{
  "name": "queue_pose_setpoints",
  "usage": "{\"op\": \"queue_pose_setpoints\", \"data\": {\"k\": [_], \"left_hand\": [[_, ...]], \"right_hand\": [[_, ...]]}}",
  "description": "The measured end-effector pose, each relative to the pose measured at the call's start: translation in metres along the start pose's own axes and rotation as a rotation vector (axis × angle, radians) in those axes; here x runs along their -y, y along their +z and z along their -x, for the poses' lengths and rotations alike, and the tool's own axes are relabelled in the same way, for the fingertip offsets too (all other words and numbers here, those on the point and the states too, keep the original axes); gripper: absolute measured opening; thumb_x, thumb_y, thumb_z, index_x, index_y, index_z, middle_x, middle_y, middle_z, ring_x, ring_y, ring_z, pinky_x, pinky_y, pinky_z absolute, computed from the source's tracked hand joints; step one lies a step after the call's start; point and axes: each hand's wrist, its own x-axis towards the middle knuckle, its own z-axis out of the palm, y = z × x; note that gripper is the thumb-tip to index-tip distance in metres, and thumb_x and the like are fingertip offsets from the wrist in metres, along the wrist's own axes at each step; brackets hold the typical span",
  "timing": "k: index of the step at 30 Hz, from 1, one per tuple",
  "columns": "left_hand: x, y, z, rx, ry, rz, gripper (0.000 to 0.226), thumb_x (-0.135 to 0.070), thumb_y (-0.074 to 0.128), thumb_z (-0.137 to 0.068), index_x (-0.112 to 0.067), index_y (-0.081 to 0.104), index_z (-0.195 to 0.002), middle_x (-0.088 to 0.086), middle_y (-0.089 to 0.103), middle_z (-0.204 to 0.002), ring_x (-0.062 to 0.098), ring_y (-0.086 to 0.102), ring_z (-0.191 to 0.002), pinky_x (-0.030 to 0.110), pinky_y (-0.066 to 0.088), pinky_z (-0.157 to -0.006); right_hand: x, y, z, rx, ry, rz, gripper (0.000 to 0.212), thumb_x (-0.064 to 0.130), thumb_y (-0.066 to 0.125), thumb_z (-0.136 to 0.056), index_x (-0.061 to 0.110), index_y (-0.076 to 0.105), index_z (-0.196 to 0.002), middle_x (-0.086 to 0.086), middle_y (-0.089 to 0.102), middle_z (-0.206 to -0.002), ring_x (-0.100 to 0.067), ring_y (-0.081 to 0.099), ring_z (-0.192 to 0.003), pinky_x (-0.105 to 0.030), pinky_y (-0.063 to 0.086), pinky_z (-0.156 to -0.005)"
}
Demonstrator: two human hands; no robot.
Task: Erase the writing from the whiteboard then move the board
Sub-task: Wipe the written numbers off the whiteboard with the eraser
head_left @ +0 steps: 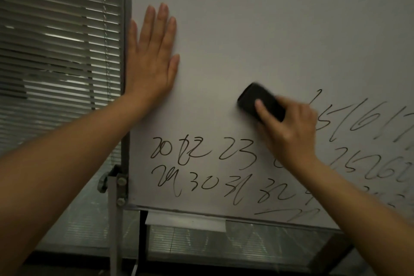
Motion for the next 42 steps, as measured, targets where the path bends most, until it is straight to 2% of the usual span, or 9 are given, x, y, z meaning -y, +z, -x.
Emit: {"op": "queue_pose_setpoints", "data": {"k": [4,7,11,15,17,24,30,38,42], "left_hand": [[-0.003,0.002,0.004,0.029,-0.005,0.014,0.062,-0.035,0.03,-0.102,-0.001,0.019,-0.152,0.025,0.018,-0.157,0.04,0.011,-0.145,0.043,-0.009,-0.117],[-0.011,0.001,0.007,0.053,-0.029,-0.006,0.064,-0.035,0.031,-0.1,-0.002,0.016,-0.153,0.025,0.015,-0.158,0.039,0.009,-0.145,0.045,-0.01,-0.117],[-0.03,0.0,0.01,0.098,-0.093,-0.055,0.068,-0.039,0.032,-0.099,-0.002,0.012,-0.153,0.023,0.013,-0.159,0.039,0.009,-0.146,0.058,0.0,-0.114],[-0.044,0.005,0.009,0.067,0.25,-0.017,0.057,-0.037,0.032,-0.102,-0.012,0.022,-0.152,0.013,0.025,-0.158,0.034,0.017,-0.145,0.064,0.006,-0.111],[-0.049,0.004,-0.004,0.046,0.281,-0.033,0.054,-0.036,0.031,-0.104,-0.015,0.025,-0.153,0.012,0.026,-0.158,0.034,0.02,-0.145,0.064,0.007,-0.111],[-0.079,0.0,-0.068,-0.043,0.46,-0.068,0.05,-0.037,0.032,-0.105,-0.019,0.029,-0.152,0.014,0.031,-0.156,0.037,0.028,-0.143,0.066,0.014,-0.109],[-0.093,0.015,-0.072,0.036,0.465,-0.084,0.058,-0.048,0.026,-0.105,-0.021,0.015,-0.155,0.011,0.016,-0.161,0.034,0.014,-0.147,0.057,0.002,-0.114],[-0.093,0.02,-0.073,0.053,0.468,-0.057,0.059,-0.048,0.026,-0.105,-0.02,0.016,-0.156,0.011,0.014,-0.161,0.035,0.012,-0.148,0.061,0.007,-0.114],[-0.092,0.022,-0.073,0.048,0.464,-0.052,0.059,-0.047,0.027,-0.105,-0.02,0.017,-0.156,0.012,0.014,-0.161,0.035,0.012,-0.148,0.062,0.006,-0.113]], "right_hand": [[0.015,-0.003,0.037,0.122,-0.2,-0.004,0.06,0.005,0.071,-0.075,0.017,0.049,-0.13,-0.022,0.045,-0.117,-0.032,0.044,-0.086,-0.039,0.03,-0.069],[0.003,-0.007,0.031,0.125,-0.233,0.022,0.061,0.008,0.074,-0.076,0.02,0.05,-0.131,-0.021,0.047,-0.118,-0.032,0.045,-0.089,-0.039,0.031,-0.07],[-0.013,-0.008,-0.01,0.032,-0.144,0.043,0.053,0.013,0.067,-0.082,0.023,0.05,-0.13,-0.017,0.044,-0.119,-0.031,0.042,-0.088,-0.039,0.029,-0.07],[-0.027,-0.008,-0.053,-0.041,0.103,0.079,0.042,0.023,0.066,-0.085,0.022,0.06,-0.127,-0.019,0.052,-0.114,-0.028,0.039,-0.09,-0.037,0.025,-0.07],[-0.021,-0.006,-0.053,-0.045,0.178,0.06,0.041,0.026,0.064,-0.087,0.02,0.06,-0.128,-0.022,0.056,-0.111,-0.029,0.041,-0.091,-0.037,0.026,-0.071],[0.011,0.002,0.017,-0.007,0.06,-0.019,0.048,0.021,0.07,-0.086,0.023,0.05,-0.13,-0.016,0.045,-0.118,-0.03,0.046,-0.089,-0.039,0.03,-0.072],[0.014,-0.003,0.049,0.106,-0.067,0.016,0.065,0.012,0.077,-0.073,0.024,0.05,-0.131,-0.017,0.047,-0.119,-0.03,0.046,-0.091,-0.039,0.031,-0.072],[-0.048,-0.009,0.001,-0.015,0.214,0.123,0.042,0.024,0.067,-0.088,0.019,0.059,-0.129,-0.021,0.054,-0.113,-0.031,0.045,-0.091,-0.038,0.029,-0.073],[-0.021,0.0,0.041,0.048,0.096,0.032,0.051,0.019,0.072,-0.084,0.021,0.05,-0.13,-0.019,0.047,-0.118,-0.032,0.047,-0.089,-0.038,0.03,-0.072]]}}
